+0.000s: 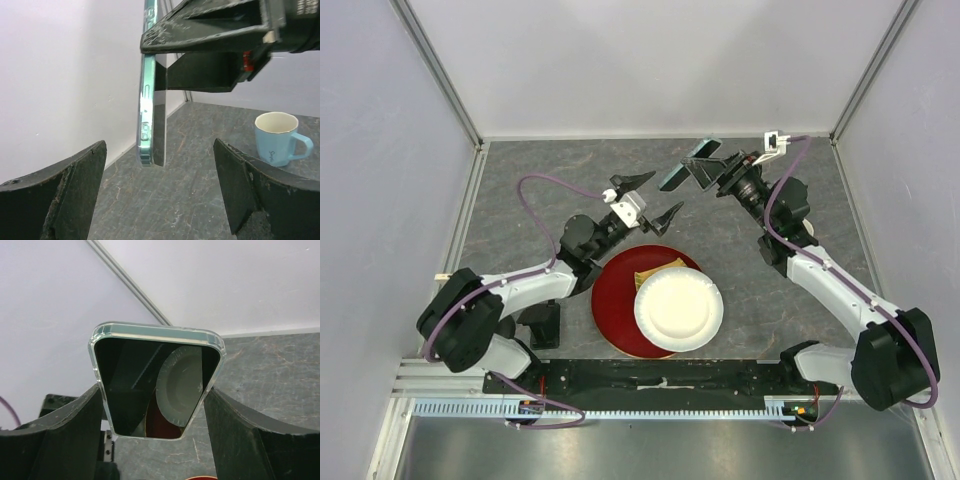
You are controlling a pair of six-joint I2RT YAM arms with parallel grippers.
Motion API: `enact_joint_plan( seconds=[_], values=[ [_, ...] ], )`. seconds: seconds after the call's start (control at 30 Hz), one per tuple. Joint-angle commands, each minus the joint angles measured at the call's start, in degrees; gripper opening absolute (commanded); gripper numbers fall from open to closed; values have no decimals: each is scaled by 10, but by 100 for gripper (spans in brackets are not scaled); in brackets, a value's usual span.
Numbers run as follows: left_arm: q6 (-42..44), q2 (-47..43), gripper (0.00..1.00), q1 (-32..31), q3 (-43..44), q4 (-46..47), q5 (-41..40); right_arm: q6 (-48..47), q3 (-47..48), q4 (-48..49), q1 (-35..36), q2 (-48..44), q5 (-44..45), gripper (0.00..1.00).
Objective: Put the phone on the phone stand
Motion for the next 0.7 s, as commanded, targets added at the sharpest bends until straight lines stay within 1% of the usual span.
enact_joint_plan(
  seconds=[0.0,0.13,0.23,0.27,0.3,0.33,0.4,0.43,0.47,0.5,0.53,0.57,0.6,0.67],
  values=[
    [20,23,93,3,43,56,-29,19,14,64,9,-24,-6,0],
    [12,38,91,5,64,63,-34,17,17,58,16,-27,-3,0],
    [14,42,83,4,80,62,-48,19,12,61,23,-30,-3,0],
    [16,42,72,4,84,52,-47,21,10,62,25,-31,-2,0],
    [19,39,66,4,89,45,-45,22,8,63,26,-33,-2,0],
    [23,38,51,5,90,38,-41,23,6,60,27,-38,-2,0],
    [31,30,35,4,89,13,-21,26,4,57,27,-41,-2,0],
    [31,25,9,4,88,5,-19,26,6,54,27,-45,-7,0],
    [31,15,2,4,82,-6,-20,26,6,50,27,-46,-9,0],
    [27,9,2,5,79,-10,-22,26,8,41,26,-49,-11,2],
    [24,2,2,4,76,-19,-25,26,14,32,27,-50,-13,14],
    [22,-6,2,3,74,-31,-28,26,22,16,27,-51,-12,21],
    [10,-25,2,3,76,-73,-37,20,50,-47,27,-51,-15,42],
    [-19,-48,2,3,70,-107,-69,-10,88,-134,27,-50,-18,65]
  ],
)
